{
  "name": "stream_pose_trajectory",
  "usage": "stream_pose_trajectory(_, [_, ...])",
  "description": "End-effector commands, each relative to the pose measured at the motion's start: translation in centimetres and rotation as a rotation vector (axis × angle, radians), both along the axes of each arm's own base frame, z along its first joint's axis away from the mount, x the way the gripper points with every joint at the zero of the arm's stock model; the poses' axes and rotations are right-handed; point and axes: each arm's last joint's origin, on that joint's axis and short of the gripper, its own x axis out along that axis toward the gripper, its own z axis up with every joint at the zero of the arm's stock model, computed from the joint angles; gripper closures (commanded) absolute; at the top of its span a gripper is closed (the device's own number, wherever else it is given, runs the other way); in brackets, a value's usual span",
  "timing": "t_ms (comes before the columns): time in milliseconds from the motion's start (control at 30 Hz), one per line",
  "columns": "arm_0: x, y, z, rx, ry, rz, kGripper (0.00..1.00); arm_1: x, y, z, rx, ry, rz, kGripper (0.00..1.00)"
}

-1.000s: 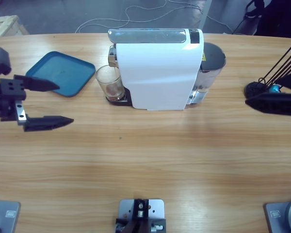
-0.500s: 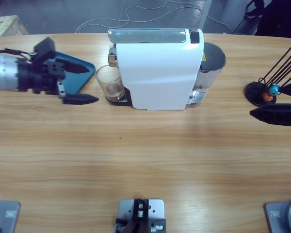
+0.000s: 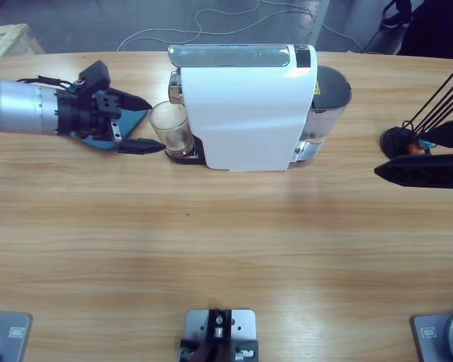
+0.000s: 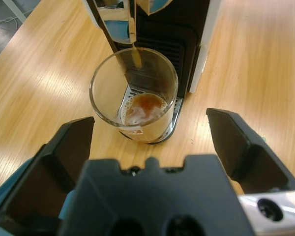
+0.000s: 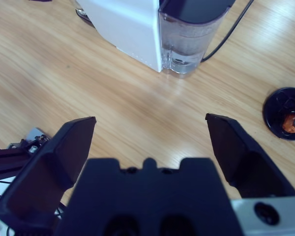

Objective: Pour coffee

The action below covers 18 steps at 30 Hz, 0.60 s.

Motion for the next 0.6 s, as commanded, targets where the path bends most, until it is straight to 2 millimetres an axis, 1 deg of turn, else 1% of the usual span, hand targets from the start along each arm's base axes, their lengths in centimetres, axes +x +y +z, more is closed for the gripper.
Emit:
stream_pose_trajectory(33, [1.5, -0.9, -1.7, 0.002, 0.023, -0.02, 0.018, 0.0, 0.4, -0.4, -0.026, 0.035, 0.033, 0.0])
stream_pose_trajectory(200, [2.2, -1.7, -2.0, 0.002, 0.031, -0.021, 0.018, 0.3, 0.6, -0.2, -0.025, 0.034, 0.033, 0.0])
stream_pose_trajectory(367, [2.7, -2.1, -2.0, -0.005, 0.035, -0.012, 0.018, 0.5, 0.9, -0.4, -0.029, 0.04, 0.034, 0.0])
stream_pose_trajectory(600, [2.5, -2.6, -2.1, 0.029, 0.027, 0.01, 0.018, 0.6, 0.9, -0.4, -0.028, 0.04, 0.035, 0.0])
